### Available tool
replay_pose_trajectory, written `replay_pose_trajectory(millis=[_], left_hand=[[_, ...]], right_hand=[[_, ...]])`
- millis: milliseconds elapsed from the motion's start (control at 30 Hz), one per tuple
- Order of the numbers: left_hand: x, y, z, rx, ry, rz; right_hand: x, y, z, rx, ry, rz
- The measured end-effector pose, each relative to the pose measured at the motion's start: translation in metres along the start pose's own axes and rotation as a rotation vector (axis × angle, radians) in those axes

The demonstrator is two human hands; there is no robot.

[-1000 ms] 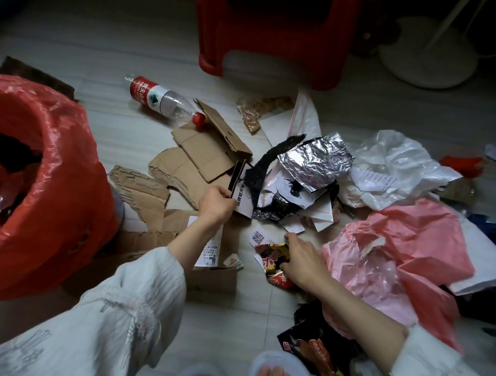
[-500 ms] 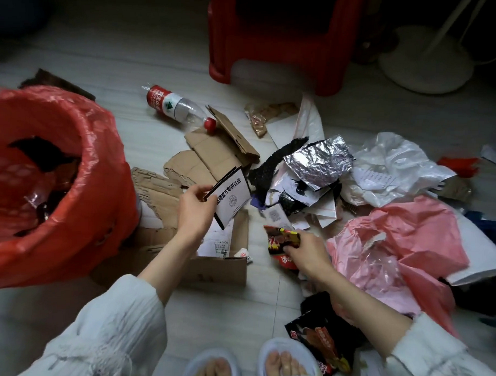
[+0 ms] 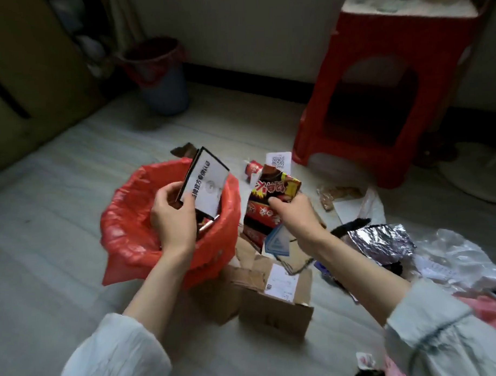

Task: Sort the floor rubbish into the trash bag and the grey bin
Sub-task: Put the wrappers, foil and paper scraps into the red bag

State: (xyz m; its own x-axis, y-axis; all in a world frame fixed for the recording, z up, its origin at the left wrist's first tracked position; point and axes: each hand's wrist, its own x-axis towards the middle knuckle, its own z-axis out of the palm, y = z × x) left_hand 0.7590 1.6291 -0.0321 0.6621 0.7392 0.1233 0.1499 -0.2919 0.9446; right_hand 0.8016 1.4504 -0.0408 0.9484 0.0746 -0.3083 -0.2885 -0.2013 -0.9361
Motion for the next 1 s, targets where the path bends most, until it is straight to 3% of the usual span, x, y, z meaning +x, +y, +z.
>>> replay_pose_trajectory(millis=[167,367,600,733,867,1000], left_hand=[[0.037,-0.013,-0.042,0.097,0.132,-0.099],[0.045,-0.043,-0.059,0.205,-0.053,-0.261],[0.011,-0.032,-0.037,0.212,-0.105,0.08],[-0.043,-0.029,-0.004,0.199,-0.366,0.239],[-0.1,-0.054,0.037,0.288,-0.786,0.309],[-0.131,-0.08,0.087,0.379,-1.027,0.315]], right_hand=[[0.02,-0.037,0.081,0.135,-0.131,0.039],[0.023,-0.034,0.115,0.282,-0.356,0.261],[0.007,-0.015,0.043,0.093,-0.305,0.208],[-0.012,0.024,-0.015,-0.099,-0.222,0.197],[-0.027,0.094,-0.068,-0.245,-0.129,0.312],[-0.04,0.16,-0.106,-0.668,-0.107,0.347]])
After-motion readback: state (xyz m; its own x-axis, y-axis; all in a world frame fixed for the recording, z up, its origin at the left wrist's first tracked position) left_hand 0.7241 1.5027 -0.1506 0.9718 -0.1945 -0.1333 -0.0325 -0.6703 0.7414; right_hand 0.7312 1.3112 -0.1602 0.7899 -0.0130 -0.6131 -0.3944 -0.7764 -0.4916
